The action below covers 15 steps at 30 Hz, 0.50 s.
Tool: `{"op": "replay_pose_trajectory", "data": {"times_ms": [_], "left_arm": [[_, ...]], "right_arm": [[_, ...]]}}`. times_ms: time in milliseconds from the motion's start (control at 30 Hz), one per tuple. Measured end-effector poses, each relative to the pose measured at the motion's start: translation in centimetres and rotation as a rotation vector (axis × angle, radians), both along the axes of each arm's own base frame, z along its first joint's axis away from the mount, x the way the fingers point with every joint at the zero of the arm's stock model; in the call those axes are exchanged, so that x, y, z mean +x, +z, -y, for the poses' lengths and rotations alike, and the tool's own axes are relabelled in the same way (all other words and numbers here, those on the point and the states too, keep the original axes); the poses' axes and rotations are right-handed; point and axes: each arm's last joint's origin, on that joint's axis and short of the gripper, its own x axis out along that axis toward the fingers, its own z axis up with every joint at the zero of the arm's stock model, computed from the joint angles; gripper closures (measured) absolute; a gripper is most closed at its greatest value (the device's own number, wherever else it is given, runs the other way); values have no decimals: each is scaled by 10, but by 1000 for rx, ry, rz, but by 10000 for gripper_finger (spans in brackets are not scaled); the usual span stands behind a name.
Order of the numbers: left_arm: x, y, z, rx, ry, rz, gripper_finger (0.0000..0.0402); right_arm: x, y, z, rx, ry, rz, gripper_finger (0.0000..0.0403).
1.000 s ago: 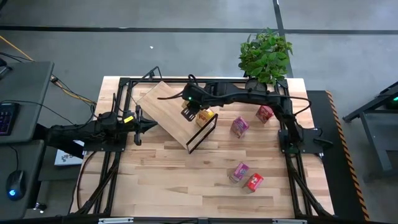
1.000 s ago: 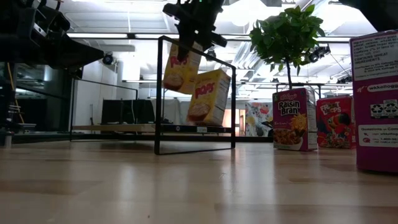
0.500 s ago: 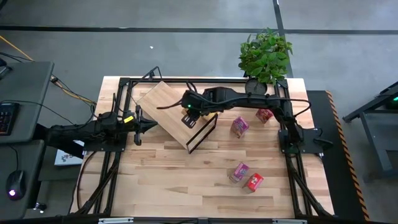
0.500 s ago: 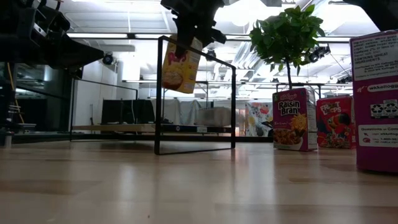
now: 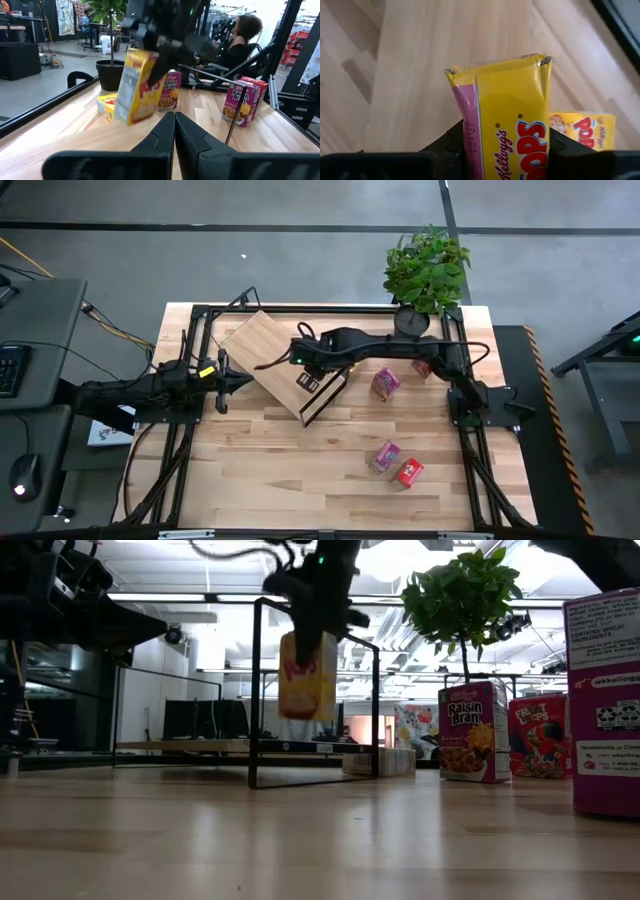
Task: Stack cereal on shelf
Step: Put the yellow cereal box on the shelf aligned with the other yellow cereal box
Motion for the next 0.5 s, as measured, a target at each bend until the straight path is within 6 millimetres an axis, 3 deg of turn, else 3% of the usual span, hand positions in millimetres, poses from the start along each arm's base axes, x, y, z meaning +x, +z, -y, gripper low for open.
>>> {"op": "replay_pose_trajectory", "data": {"times_ms": [167, 500], "left_arm": [[0, 0, 0, 0, 2, 0, 398], [0, 0, 0, 0, 3, 0, 398]], "right_arm": [[8, -25, -1, 50, -3, -61, 279], [8, -27, 0, 66, -33, -70, 279]]}}
